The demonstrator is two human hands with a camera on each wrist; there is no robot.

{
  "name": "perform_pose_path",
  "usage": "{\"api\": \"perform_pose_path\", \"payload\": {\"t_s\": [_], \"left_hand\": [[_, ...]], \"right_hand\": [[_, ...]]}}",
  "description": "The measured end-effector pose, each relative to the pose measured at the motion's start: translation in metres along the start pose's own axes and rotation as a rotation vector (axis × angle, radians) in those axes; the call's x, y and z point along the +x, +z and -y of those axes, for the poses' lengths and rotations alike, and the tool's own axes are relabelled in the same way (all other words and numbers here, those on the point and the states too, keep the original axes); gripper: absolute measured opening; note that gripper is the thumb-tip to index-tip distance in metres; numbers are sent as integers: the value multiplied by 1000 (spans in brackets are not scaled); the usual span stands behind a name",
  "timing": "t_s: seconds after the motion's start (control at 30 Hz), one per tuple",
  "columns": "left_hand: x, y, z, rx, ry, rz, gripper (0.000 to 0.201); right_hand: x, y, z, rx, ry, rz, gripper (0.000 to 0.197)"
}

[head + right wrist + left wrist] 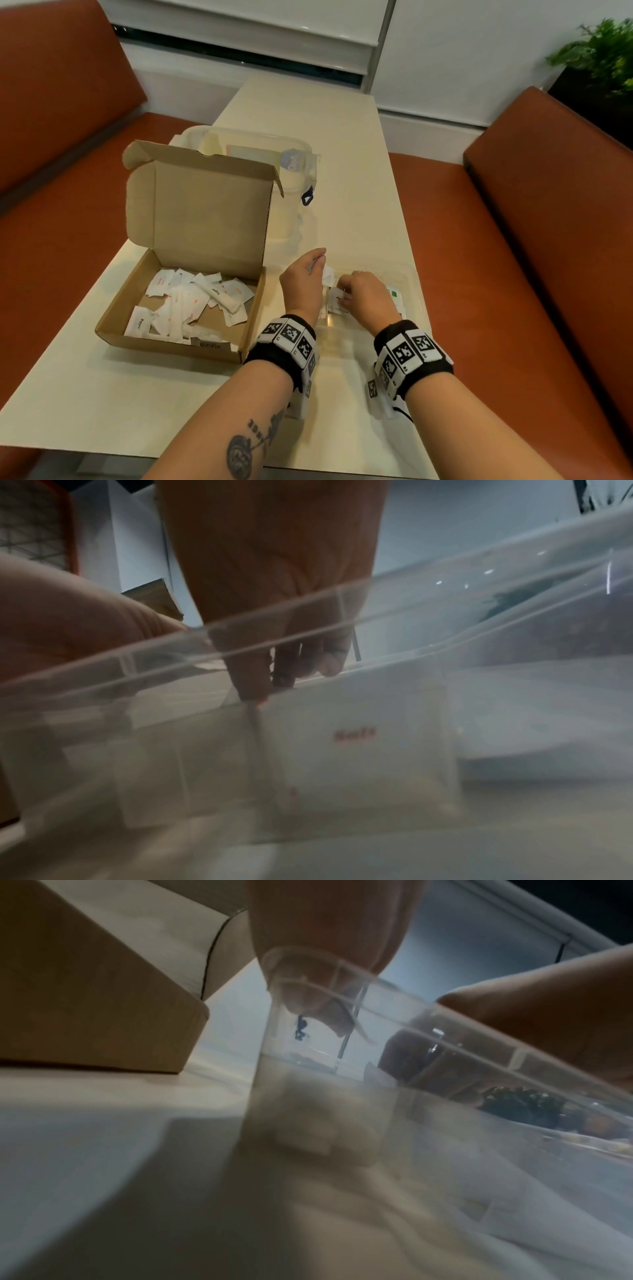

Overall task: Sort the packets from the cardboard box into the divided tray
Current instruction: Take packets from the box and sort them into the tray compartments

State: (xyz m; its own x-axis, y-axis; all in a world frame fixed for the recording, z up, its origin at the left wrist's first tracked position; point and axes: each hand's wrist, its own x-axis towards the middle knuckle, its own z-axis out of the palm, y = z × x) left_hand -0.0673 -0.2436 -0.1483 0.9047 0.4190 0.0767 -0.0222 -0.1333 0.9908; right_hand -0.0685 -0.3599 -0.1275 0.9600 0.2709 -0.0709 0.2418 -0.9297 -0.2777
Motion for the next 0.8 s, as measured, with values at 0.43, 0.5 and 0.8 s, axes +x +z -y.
{"api": "perform_pose_path", "payload": {"t_s": [0.43, 0.5, 0.8], "left_hand": [[0, 1, -2, -25, -20, 18, 21], [0, 0, -2, -19, -20, 21, 21], [-2, -1, -4, 10, 3, 35, 21]], "right_hand": [[1, -12, 0, -78, 57, 232, 19], [1, -6, 1, -112, 11, 189, 16], [-4, 3, -10, -25, -13, -39, 14]]}}
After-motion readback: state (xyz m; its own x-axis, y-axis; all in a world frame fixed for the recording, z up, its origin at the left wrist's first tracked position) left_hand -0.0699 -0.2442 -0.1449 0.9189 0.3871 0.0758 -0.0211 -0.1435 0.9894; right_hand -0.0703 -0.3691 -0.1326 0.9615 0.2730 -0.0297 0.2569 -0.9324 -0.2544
